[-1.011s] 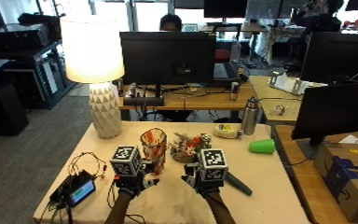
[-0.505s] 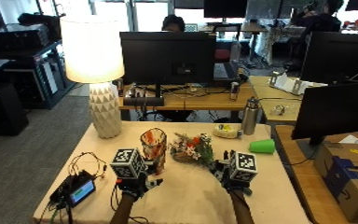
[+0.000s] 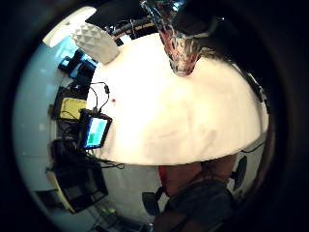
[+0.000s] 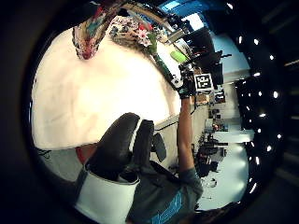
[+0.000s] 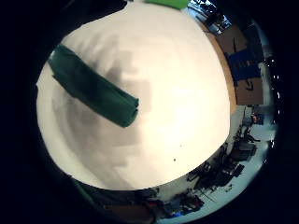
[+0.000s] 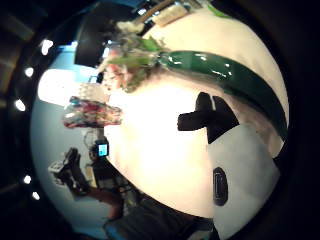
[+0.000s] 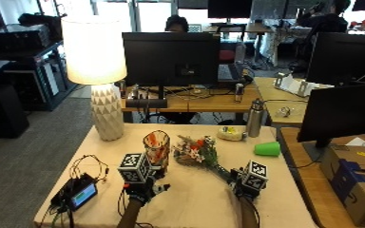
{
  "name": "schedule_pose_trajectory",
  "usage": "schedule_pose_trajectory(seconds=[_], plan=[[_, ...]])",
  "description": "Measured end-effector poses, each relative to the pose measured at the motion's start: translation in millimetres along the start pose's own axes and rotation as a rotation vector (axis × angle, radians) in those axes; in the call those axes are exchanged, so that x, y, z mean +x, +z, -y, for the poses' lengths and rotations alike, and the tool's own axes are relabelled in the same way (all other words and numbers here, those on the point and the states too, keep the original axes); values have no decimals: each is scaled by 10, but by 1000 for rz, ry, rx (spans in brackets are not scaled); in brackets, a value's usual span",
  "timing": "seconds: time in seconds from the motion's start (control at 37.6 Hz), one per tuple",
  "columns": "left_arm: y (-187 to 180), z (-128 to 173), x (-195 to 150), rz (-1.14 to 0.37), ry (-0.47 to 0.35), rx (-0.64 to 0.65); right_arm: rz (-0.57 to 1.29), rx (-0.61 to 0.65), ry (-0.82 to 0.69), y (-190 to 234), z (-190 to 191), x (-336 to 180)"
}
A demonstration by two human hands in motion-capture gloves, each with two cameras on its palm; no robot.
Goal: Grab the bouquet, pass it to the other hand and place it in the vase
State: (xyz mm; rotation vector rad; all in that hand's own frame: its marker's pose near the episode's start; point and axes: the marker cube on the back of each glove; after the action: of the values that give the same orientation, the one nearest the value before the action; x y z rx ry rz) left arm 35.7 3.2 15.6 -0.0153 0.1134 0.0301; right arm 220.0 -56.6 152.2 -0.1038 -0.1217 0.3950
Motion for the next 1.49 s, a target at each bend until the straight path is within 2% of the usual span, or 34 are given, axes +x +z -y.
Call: schedule_pose_trajectory(seconds=[0.29,0.74,0.88,1.04,1.25,1.36,1.49], plan=[[110,29,-20,-16,-11,-40,-45,-49,93,271,127,114],[162,53,-34,-29,-9,-68,-299,118,82,196,191,-18],[115,86,-18,-39,1,-37,-307,187,70,164,218,-12],[96,168,67,-113,53,35,-144,235,47,-30,110,-86],[-23,339,388,-270,142,45,264,305,-23,-492,-134,-349],[-190,596,610,-422,184,67,478,325,-92,-754,-311,-559],[-387,911,980,-702,239,27,682,345,-184,-974,-458,-808]])
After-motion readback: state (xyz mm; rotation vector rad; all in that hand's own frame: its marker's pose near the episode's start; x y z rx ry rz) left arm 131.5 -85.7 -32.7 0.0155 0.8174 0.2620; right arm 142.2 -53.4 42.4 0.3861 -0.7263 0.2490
